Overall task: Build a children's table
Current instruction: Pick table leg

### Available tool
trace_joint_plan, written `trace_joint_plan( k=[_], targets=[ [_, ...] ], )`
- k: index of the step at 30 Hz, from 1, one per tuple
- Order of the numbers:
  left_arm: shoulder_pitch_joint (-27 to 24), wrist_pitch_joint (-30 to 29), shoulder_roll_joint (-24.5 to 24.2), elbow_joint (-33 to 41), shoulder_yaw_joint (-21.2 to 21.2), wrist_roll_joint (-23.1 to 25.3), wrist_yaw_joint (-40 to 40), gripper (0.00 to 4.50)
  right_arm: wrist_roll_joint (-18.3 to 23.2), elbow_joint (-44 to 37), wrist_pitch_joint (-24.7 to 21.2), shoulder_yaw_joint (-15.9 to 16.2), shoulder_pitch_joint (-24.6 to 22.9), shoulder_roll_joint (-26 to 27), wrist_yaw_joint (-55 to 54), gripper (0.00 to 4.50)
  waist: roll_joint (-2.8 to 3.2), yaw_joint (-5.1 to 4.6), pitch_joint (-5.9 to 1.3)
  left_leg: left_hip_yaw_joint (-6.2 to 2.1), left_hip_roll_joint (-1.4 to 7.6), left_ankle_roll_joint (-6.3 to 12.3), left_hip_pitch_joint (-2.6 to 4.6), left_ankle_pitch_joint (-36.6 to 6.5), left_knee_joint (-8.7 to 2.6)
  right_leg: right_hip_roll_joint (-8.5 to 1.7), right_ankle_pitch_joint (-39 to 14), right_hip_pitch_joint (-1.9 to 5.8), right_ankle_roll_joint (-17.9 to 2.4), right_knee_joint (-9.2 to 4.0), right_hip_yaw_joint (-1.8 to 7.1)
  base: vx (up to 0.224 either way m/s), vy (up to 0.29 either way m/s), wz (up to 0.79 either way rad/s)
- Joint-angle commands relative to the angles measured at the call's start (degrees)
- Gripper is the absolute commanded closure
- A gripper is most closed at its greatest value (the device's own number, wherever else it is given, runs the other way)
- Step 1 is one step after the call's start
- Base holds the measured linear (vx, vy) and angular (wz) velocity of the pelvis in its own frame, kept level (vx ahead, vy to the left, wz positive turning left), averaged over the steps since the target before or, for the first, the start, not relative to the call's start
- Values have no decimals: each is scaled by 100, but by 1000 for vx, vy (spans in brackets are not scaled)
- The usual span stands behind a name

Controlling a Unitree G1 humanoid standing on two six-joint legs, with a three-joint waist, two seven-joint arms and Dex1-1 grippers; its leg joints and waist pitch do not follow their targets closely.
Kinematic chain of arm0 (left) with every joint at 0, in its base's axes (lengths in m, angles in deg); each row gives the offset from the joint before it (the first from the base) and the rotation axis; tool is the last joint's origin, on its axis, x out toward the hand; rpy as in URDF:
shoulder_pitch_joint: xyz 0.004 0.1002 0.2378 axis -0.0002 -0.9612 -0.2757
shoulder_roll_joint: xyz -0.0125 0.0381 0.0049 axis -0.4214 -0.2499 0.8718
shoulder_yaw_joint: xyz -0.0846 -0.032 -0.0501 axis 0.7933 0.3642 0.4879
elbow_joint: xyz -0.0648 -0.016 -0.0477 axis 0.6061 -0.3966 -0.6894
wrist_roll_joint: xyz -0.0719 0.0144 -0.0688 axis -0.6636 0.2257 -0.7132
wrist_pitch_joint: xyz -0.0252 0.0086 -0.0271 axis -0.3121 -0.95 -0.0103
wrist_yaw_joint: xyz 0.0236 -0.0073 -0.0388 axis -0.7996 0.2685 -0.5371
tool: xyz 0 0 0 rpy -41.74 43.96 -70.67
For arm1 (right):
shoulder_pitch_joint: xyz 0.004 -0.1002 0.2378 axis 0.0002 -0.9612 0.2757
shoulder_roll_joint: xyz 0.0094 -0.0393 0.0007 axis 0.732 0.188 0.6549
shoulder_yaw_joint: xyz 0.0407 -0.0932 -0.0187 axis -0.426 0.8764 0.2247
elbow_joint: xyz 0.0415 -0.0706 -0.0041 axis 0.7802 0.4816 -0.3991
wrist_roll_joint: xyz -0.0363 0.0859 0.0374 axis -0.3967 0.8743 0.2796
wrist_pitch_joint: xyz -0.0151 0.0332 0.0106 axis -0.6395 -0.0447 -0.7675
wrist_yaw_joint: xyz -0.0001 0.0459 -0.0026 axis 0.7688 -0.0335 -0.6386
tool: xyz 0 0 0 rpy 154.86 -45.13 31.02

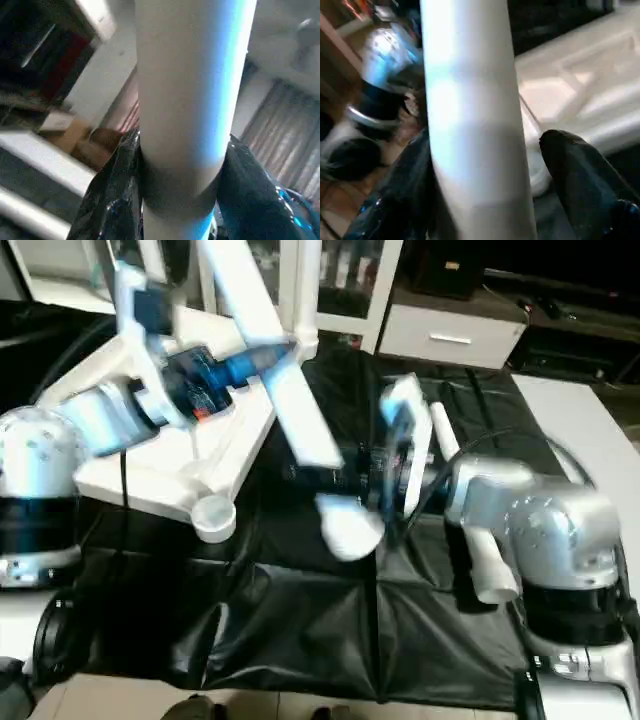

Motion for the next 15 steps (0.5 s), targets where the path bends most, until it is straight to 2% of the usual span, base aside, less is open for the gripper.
trace_joint_plan(
  k=[1,5,10,15],
  targets=[
    [142,-196,4,224,162,-496,83,275,287,83,-190,-505,42,-39,-219,118,30,16,-413,-186,483,25,107,-422,-432,-609,-1081,293,-1448,-365,340,0,0,0],
    [171,-358,-20,337,220,-657,140,275,785,117,-410,-927,59,-52,-312,118,23,11,-391,-178,484,44,114,-444,-444,-601,-1258,276,-1371,-398,336,0,0,0],
    [219,-445,2,356,286,-793,57,275,995,70,-583,-1039,75,-77,-429,118,11,0,-366,-192,488,-63,112,-539,-468,-614,-1612,268,-1199,-441,338,0,0,0],
    [246,-486,-26,362,285,-875,16,275,1168,46,-658,-1044,73,-128,-521,118,-12,-3,-358,-192,483,-100,108,-490,-479,-612,-1560,265,-1127,-446,339,0,0,0]
  ],
)
